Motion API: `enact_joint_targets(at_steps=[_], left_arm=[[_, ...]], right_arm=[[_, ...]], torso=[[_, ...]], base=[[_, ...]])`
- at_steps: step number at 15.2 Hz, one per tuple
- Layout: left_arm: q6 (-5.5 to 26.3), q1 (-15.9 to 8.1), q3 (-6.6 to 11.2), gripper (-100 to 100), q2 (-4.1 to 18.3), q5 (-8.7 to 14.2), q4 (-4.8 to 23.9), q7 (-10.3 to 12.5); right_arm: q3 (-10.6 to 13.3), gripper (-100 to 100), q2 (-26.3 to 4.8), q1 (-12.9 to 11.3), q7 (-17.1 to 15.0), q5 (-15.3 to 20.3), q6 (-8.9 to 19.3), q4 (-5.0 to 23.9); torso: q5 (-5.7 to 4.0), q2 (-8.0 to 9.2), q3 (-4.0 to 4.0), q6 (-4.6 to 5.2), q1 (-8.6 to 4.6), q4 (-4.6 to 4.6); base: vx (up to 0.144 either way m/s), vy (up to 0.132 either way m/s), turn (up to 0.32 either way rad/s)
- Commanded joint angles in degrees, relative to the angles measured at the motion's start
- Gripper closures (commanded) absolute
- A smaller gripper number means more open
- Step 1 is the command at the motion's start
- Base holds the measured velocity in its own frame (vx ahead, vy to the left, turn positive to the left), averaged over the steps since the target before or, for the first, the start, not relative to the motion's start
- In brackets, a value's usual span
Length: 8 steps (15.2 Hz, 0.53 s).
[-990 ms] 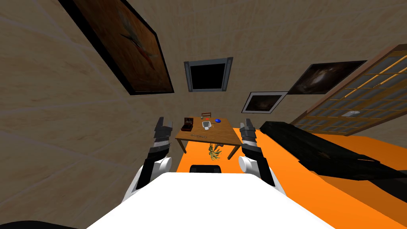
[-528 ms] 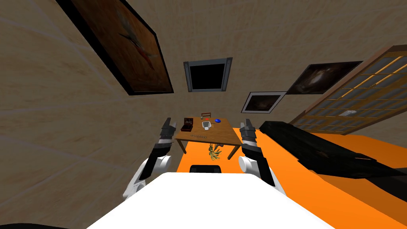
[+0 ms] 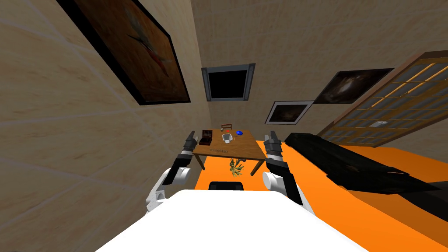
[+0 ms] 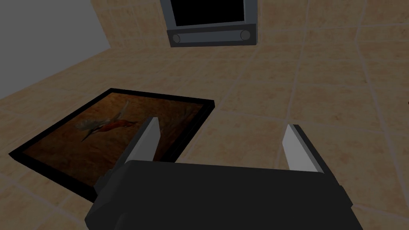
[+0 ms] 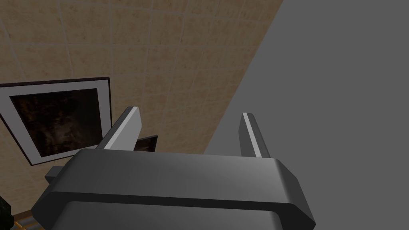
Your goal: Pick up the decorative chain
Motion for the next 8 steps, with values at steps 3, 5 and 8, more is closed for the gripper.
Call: enact_joint_targets(at_steps=[3, 5, 8], left_arm=[[2.78, -2.33, -0.60, -100, 1.23, 0.31, 3.73, 0.76], [4.60, -3.81, -0.94, -100, 1.80, 0.52, 5.91, 1.21], [8.43, -6.93, -1.67, -100, 2.66, 0.95, 9.48, 2.17]], right_arm=[[0.00, 0, 0.00, 0.00, 0.00, 0.00, 0.00, 0.00], [0.00, 0, 0.00, 0.00, 0.00, 0.00, 0.00, 0.00], [0.00, 0, 0.00, 0.00, 0.00, 0.00, 0.00, 0.00]], torso=[[0.00, -0.01, 0.00, 0.01, 0.00, 0.00], [0.00, 0.00, 0.00, 0.00, 0.00, 0.00], [0.00, -0.02, -0.01, 0.00, -0.01, 0.00]], base=[[0.012, 0.012, -0.024], [0.015, 0.012, -0.024], [0.019, 0.014, -0.028]])
